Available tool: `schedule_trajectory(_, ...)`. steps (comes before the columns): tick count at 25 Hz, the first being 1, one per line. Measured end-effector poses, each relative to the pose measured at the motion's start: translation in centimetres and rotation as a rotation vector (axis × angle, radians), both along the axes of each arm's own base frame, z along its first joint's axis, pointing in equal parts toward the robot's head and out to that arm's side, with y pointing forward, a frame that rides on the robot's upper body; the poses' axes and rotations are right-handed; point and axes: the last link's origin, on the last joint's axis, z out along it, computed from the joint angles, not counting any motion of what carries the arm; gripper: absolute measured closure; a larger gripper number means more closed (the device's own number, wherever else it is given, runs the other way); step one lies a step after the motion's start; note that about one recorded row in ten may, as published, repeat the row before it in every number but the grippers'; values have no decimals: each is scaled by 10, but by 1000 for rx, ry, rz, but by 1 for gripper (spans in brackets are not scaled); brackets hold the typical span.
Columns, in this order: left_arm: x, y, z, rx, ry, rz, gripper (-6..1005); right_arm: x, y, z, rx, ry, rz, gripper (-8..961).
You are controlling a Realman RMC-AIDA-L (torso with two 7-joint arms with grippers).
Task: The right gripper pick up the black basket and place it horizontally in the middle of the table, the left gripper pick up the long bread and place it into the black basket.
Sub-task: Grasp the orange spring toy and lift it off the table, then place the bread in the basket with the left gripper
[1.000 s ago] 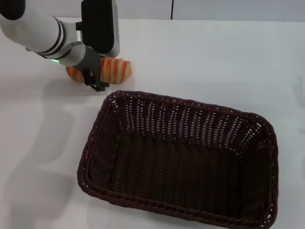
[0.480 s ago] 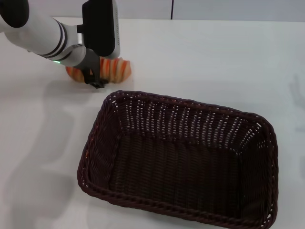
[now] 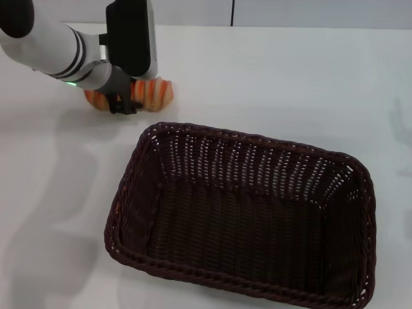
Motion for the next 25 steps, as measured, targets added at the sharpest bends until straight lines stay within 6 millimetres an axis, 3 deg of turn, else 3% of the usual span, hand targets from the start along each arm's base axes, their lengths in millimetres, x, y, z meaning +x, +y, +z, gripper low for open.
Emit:
schedule_trajectory(5,13,-1,18,13,-64,5,489,1,0,-1,-3,-4,-2,190)
schedule_trajectory(11,49,-16,43,-36,-198,-24,533,3,1,1,1,-6,-6,189)
schedule_trajectory(19,90,-64,66,-134,-291,-93,569,2,6,1,3,-11,-2,189)
schedule_trajectory(25,109,-100,61,-207,-281,-131,618,2,9,3,6,-14,2,188)
